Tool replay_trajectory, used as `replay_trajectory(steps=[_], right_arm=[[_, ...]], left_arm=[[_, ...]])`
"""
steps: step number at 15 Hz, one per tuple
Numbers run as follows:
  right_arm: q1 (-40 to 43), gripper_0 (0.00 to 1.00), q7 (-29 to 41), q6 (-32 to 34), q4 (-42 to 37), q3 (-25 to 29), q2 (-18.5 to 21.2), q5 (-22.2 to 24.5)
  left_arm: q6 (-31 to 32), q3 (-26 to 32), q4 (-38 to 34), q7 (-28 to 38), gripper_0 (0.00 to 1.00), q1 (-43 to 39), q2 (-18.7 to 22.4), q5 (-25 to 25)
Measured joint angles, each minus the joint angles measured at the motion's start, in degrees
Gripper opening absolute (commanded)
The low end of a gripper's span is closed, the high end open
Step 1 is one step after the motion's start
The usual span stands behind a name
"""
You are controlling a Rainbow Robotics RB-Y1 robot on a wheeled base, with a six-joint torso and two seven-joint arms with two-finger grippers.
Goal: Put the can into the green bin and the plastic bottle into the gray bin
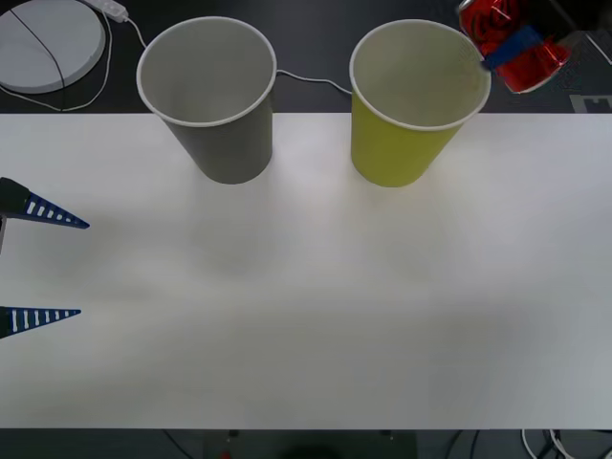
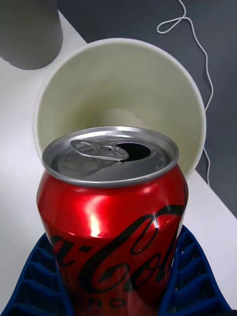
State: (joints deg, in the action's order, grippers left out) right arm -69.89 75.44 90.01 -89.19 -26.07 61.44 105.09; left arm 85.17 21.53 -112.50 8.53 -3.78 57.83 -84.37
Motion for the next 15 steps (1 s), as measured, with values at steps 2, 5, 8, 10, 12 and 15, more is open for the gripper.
replay_trajectory(steps=[2,5,8,10,12,15], right_arm=[[-2.7,0.00,-1.0,0.0,3.9,-1.6,-3.7,3.6],[-5.7,0.00,-4.3,0.0,9.1,-2.0,-9.7,9.8],[-7.5,0.00,-5.2,-0.7,13.1,-3.2,-14.2,14.3],[-8.5,0.00,-5.8,-1.3,14.5,-4.4,-15.7,16.0],[-8.6,0.22,-5.9,-1.6,15.0,-4.6,-16.1,15.9],[-8.6,1.00,-7.5,-1.6,15.0,-4.6,-16.1,15.5]], left_arm=[[0.0,0.0,0.0,0.0,1.00,0.0,0.0,0.0],[0.0,0.0,0.0,0.0,1.00,0.0,0.0,0.0],[0.0,0.0,0.0,0.0,1.00,0.0,0.0,0.0],[0.0,0.0,0.0,0.0,1.00,0.0,0.0,0.0],[0.0,0.0,0.0,0.0,1.00,0.0,0.0,0.0],[0.0,0.0,0.0,0.0,1.00,0.0,0.0,0.0]])
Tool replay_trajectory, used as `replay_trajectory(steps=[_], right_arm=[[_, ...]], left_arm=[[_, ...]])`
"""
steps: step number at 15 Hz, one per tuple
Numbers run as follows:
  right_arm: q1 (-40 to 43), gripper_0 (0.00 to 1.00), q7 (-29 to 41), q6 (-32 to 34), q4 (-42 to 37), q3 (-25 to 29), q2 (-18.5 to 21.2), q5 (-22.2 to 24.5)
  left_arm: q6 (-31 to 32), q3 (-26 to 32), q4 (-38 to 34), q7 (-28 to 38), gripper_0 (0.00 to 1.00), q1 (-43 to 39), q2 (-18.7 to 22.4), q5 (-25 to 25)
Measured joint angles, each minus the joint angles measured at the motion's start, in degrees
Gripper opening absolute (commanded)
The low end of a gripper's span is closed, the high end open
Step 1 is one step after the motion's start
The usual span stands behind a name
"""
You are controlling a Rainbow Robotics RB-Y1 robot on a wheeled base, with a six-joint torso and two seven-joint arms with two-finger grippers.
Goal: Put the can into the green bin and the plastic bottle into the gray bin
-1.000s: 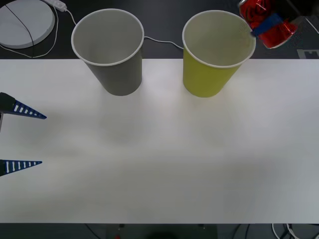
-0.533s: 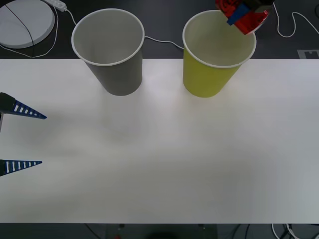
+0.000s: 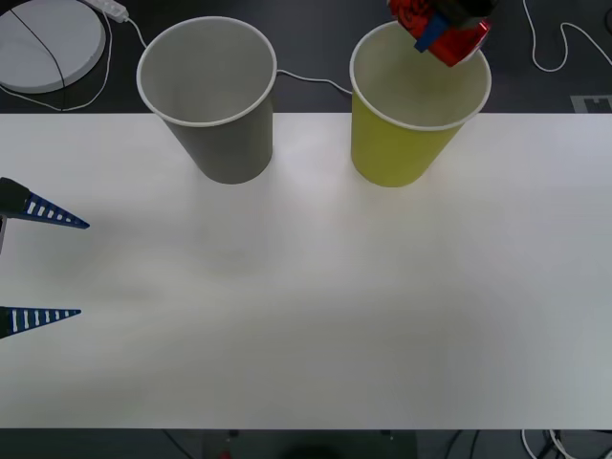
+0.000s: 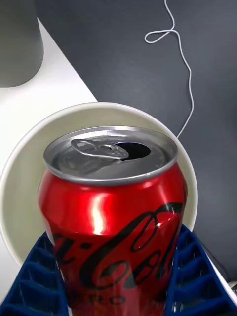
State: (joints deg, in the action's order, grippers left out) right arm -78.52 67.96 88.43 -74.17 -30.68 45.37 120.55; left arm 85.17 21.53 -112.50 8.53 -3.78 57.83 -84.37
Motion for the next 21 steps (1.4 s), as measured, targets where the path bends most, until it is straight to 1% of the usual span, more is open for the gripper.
replay_trajectory(steps=[4,6,8,10,12,14,16,19,21], right_arm=[[0.0,1.00,-1.3,-0.1,-0.3,0.0,0.9,-0.8],[0.0,1.00,-1.1,0.7,-1.4,0.0,2.0,-1.7],[0.2,1.00,-0.7,1.5,-4.2,0.1,4.8,-4.5],[2.0,1.00,-1.0,1.6,-7.7,1.3,8.3,-9.0],[7.2,1.00,-1.8,1.6,-12.8,5.9,11.1,-11.3],[14.0,1.00,-2.3,1.6,-20.8,12.0,13.8,-12.6],[21.6,1.00,-3.1,1.6,-26.9,18.6,16.1,-15.5],[30.8,1.00,-5.1,1.6,-32.4,26.9,18.0,-20.7],[37.4,1.00,-10.3,1.6,-35.8,32.7,18.2,-22.3]], left_arm=[[0.0,0.0,0.0,0.0,1.00,0.0,0.0,0.0],[0.0,0.0,0.0,0.0,1.00,0.0,0.0,0.0],[0.0,0.0,0.0,0.0,1.00,0.0,0.0,0.0],[0.0,0.0,0.0,0.0,1.00,0.0,0.0,0.0],[0.0,0.0,0.0,0.0,1.00,0.0,0.0,0.0],[0.0,0.0,0.0,0.0,1.00,0.0,0.0,0.0],[0.0,0.0,0.0,0.0,1.00,0.0,0.0,0.0],[0.0,0.0,0.0,0.0,1.00,0.0,0.0,0.0],[0.0,0.0,0.0,0.0,1.00,0.0,0.0,0.0]])
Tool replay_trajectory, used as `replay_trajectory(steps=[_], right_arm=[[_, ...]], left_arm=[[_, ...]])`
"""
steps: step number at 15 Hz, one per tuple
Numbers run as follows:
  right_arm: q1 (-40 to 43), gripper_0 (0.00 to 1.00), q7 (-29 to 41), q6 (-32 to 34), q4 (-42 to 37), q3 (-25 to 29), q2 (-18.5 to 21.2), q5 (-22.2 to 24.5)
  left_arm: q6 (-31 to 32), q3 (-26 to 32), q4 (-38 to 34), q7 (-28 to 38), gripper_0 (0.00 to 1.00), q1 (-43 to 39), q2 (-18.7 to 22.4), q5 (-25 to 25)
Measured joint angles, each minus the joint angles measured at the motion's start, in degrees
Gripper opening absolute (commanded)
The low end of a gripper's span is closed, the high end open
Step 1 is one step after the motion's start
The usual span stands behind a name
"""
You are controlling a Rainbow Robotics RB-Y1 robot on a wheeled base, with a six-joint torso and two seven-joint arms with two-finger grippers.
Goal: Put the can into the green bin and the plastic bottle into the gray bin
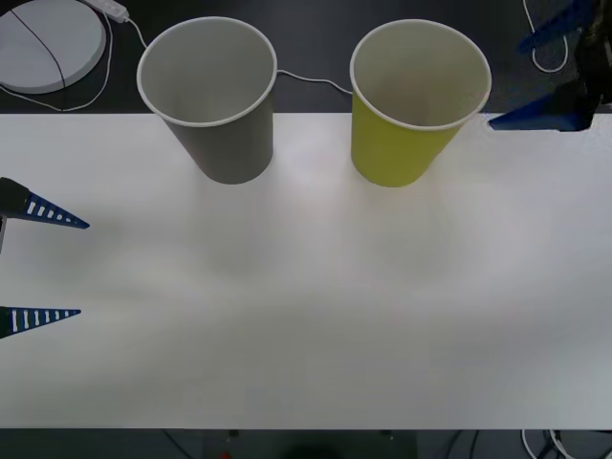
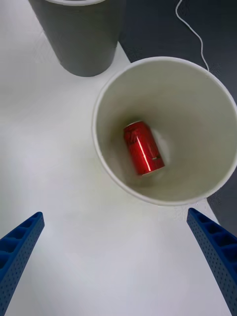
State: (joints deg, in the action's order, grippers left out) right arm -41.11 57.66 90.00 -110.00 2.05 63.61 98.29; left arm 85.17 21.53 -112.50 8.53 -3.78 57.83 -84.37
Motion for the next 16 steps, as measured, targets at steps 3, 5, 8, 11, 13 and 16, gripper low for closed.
replay_trajectory(steps=[3,5,8,11,13,16], right_arm=[[9.9,1.00,-9.0,0.0,-2.0,7.8,0.0,-4.2],[16.3,1.00,-15.5,0.0,-3.0,12.2,0.0,-7.5],[24.9,1.00,-23.4,-0.4,-4.1,16.3,-0.1,-11.8],[34.0,1.00,-31.6,-3.9,-5.6,19.5,-0.1,-15.1],[40.2,1.00,-36.1,-7.4,-6.2,20.9,-0.4,-17.8],[47.4,1.00,-43.0,-10.5,-6.7,23.2,-2.3,-20.5]], left_arm=[[0.0,0.0,0.0,0.0,1.00,0.0,0.0,0.0],[0.0,0.0,0.0,0.0,1.00,0.0,0.0,0.0],[0.0,0.0,0.0,0.0,1.00,0.0,0.0,0.0],[0.0,0.0,0.0,0.0,1.00,0.0,0.0,0.0],[0.0,0.0,0.0,0.0,1.00,0.0,0.0,0.0],[0.0,0.0,0.0,0.0,1.00,0.0,0.0,0.0]])
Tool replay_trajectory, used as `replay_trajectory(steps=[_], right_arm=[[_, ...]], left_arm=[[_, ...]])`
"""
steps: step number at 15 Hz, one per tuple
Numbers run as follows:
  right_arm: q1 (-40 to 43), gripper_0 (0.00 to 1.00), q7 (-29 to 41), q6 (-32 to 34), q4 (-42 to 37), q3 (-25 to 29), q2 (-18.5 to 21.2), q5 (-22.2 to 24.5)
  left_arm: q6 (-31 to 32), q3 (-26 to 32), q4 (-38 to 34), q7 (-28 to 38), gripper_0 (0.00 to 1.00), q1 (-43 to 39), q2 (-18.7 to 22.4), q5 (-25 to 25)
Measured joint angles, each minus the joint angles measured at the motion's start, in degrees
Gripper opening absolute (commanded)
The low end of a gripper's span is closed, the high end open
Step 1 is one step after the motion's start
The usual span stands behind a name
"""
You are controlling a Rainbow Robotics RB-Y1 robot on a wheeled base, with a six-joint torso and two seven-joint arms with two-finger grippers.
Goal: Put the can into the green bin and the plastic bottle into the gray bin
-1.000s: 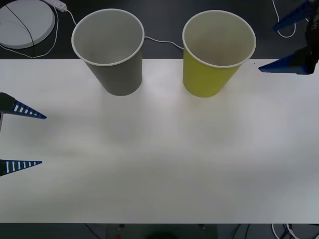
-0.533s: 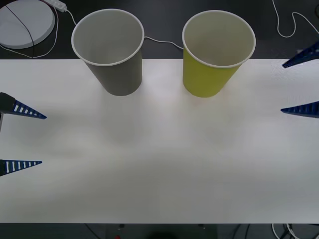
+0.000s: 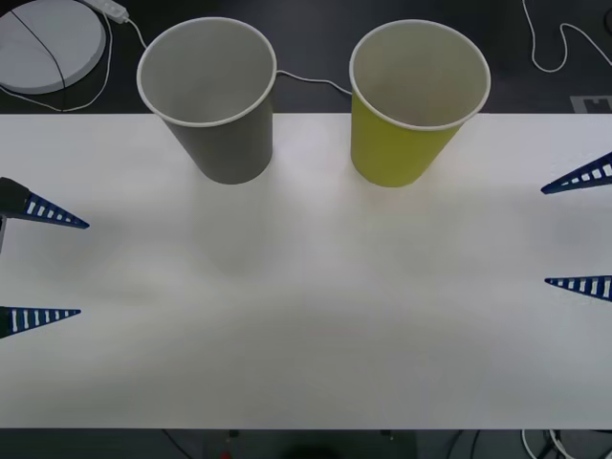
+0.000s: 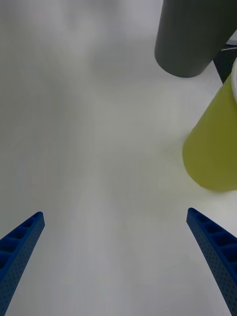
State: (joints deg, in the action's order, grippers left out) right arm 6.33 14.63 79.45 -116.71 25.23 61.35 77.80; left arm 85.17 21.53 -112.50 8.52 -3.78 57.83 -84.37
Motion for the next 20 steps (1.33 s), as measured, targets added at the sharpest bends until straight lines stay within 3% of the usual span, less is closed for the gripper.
replay_trajectory(steps=[8,20], right_arm=[[9.9,1.00,-13.4,-2.5,0.2,3.0,-5.2,-0.3],[14.7,1.00,-16.4,-2.6,0.2,3.8,-10.9,-0.5]], left_arm=[[0.0,0.0,0.0,0.0,1.00,0.0,0.0,0.0],[0.0,0.0,0.0,0.0,1.00,0.0,0.0,0.0]])
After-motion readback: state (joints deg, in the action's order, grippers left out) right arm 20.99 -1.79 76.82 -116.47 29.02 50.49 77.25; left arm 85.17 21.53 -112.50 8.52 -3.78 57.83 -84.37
